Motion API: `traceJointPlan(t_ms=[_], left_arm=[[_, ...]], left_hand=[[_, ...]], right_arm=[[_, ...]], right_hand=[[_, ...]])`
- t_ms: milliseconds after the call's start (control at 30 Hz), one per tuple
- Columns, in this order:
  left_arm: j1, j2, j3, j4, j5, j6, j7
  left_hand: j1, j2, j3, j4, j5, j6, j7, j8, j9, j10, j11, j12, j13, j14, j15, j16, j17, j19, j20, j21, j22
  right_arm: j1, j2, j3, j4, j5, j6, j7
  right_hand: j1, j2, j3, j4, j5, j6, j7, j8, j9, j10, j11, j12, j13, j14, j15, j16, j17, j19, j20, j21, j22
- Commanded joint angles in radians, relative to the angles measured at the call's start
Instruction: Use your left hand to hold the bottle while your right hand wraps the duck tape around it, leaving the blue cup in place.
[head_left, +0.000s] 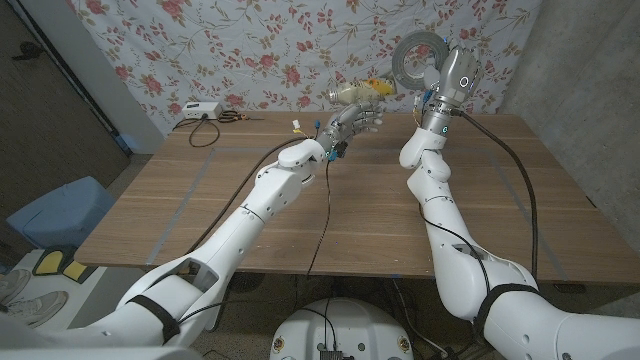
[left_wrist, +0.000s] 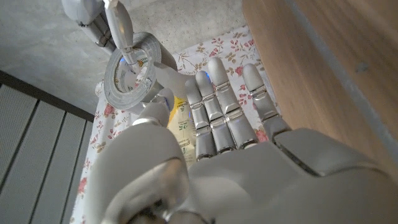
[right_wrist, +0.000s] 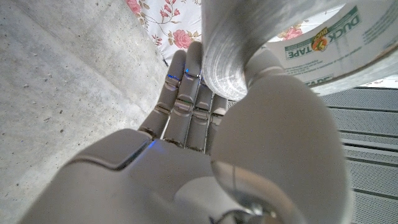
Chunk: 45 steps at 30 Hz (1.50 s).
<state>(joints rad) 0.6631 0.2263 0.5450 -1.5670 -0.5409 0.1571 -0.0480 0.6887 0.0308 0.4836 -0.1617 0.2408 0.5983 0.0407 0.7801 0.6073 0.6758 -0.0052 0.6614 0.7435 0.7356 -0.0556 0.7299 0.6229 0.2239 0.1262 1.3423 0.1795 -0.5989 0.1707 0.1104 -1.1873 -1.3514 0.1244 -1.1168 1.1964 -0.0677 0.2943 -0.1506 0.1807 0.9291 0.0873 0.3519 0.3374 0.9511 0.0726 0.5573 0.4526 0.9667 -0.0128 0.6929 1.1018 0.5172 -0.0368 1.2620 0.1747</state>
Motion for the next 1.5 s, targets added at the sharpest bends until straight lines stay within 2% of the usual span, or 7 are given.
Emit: traceJointPlan(t_ms=[33,267,567,733,1000,1300,1500], left_arm=[[0.025,0.123,0.142,-0.173,0.956,-0.097,0.416],[0.024,0.153,0.154,-0.181,1.070,-0.201,0.468],[0.061,0.132,0.131,-0.199,1.152,-0.223,0.555],[0.098,0.089,0.136,-0.218,1.286,-0.087,0.651],[0.111,0.049,0.148,-0.302,1.383,0.230,0.484],[0.032,0.046,0.152,-0.308,1.317,0.431,0.222],[-0.016,0.051,0.167,-0.264,1.276,0.470,0.192]], left_hand=[[0.015,-0.011,-0.026,-0.003,-0.016,0.032,-0.026,0.005,-0.010,0.014,-0.019,0.017,0.005,0.009,-0.026,0.024,0.008,0.008,-0.018,-0.006,0.003],[0.091,-0.003,-0.042,-0.017,-0.034,0.074,-0.036,0.012,-0.032,0.034,-0.044,0.042,0.010,0.025,-0.056,0.060,0.017,0.051,-0.051,0.007,0.008],[0.115,0.008,-0.086,0.011,-0.050,-0.016,-0.085,-0.039,-0.068,-0.088,-0.056,0.014,-0.002,-0.071,-0.039,0.027,-0.003,-0.053,-0.026,-0.031,0.006],[0.039,-0.017,-0.143,0.036,-0.060,-0.250,-0.057,-0.162,-0.112,-0.275,-0.051,-0.038,-0.022,-0.205,-0.024,-0.078,-0.070,-0.171,0.033,-0.101,0.003],[-0.143,-0.086,-0.217,0.073,-0.056,-0.578,0.002,-0.451,-0.248,-0.602,0.054,-0.186,-0.155,-0.577,0.137,-0.366,-0.229,-0.411,0.087,-0.303,0.000],[-0.182,-0.106,-0.248,0.079,-0.046,-0.645,0.030,-0.516,-0.301,-0.689,0.149,-0.275,-0.214,-0.647,0.201,-0.424,-0.298,-0.430,0.088,-0.368,0.000],[-0.178,-0.103,-0.250,0.076,-0.041,-0.623,0.049,-0.516,-0.314,-0.655,0.159,-0.276,-0.231,-0.628,0.198,-0.423,-0.317,-0.423,0.087,-0.381,0.000]], right_arm=[[0.012,-0.006,-0.012,0.019,-0.004,-0.025,0.000],[0.014,-0.015,-0.023,0.014,0.003,-0.041,0.000],[0.017,-0.027,-0.033,0.013,0.022,-0.055,0.000],[0.011,-0.026,-0.031,0.002,0.028,-0.047,0.000],[-0.004,-0.022,-0.025,-0.023,0.030,-0.029,0.000],[-0.018,-0.019,-0.023,-0.054,0.026,0.001,0.000],[-0.024,-0.017,-0.021,-0.063,0.015,0.014,0.000]], right_hand=[[0.089,0.093,0.145,-0.010,0.007,0.117,-0.119,0.006,0.008,0.111,-0.110,0.000,0.135,0.138,-0.212,-0.006,0.005,0.003,-0.005,0.006,0.002],[0.089,0.092,0.147,-0.011,0.006,0.118,-0.118,0.007,0.007,0.112,-0.108,-0.002,0.134,0.140,-0.213,-0.009,0.007,0.001,-0.005,0.006,0.002],[0.088,0.091,0.148,-0.011,0.006,0.116,-0.118,0.009,0.007,0.115,-0.108,-0.005,0.134,0.144,-0.213,-0.016,0.009,-0.001,-0.004,0.007,0.002],[0.088,0.091,0.149,-0.011,0.006,0.117,-0.119,0.011,0.006,0.116,-0.109,-0.006,0.135,0.150,-0.213,-0.017,0.014,-0.001,-0.005,0.008,0.001],[0.087,0.090,0.150,-0.011,0.006,0.118,-0.118,0.012,0.005,0.119,-0.108,-0.009,0.133,0.152,-0.213,-0.025,0.014,-0.001,-0.005,0.009,0.001],[0.087,0.089,0.152,-0.011,0.006,0.119,-0.119,0.014,0.004,0.119,-0.107,-0.011,0.135,0.154,-0.213,-0.031,0.017,-0.001,-0.006,0.010,0.001],[0.086,0.088,0.153,-0.010,0.006,0.120,-0.118,0.016,0.003,0.121,-0.111,-0.012,0.136,0.156,-0.213,-0.034,0.019,-0.001,-0.006,0.011,0.001]])
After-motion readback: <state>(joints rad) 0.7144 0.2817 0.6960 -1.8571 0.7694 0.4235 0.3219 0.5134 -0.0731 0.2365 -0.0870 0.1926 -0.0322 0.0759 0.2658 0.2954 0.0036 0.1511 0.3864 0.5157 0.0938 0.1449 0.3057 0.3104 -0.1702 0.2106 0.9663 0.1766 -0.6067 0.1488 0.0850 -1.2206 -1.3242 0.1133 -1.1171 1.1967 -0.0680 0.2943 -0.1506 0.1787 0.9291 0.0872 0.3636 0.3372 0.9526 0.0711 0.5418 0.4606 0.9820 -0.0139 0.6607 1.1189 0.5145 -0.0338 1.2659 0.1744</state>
